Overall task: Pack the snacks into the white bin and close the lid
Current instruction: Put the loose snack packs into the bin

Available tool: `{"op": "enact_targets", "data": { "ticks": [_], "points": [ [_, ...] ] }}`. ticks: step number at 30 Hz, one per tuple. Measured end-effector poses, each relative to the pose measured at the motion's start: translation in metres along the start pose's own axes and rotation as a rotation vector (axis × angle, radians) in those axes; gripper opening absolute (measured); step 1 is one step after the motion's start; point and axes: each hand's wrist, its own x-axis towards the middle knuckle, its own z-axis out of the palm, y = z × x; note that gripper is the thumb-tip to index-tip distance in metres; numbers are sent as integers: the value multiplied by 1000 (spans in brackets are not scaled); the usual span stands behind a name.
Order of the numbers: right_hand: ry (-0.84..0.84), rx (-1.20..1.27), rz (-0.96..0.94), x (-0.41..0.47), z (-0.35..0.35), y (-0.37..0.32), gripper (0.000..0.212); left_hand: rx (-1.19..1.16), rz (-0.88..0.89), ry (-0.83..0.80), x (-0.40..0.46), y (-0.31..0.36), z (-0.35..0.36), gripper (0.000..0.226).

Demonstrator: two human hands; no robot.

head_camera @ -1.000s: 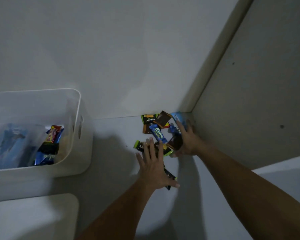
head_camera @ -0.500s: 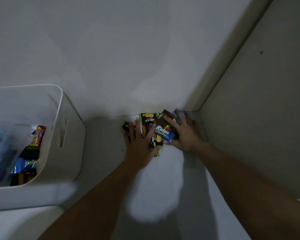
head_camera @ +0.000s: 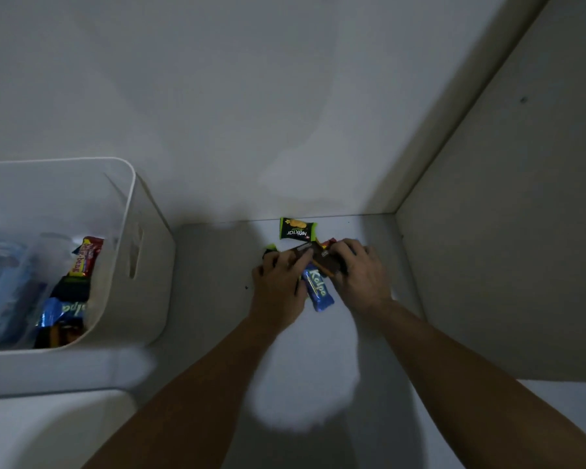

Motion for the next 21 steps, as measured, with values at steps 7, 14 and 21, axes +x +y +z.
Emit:
{"op": "enact_targets", "data": {
  "ticks": [7,14,21],
  "points": [
    [-137,113,78,-25,-33,-5,29,-29,-13,-117,-45,6,-16,46],
    [-219,343,267,-41,-62,-29,23,-109,35,-52,-79,-9,-38,26],
    [-185,442,184,-19,-79,-76,23,-275,29,126,-78,-21,-94,21]
  ]
}}
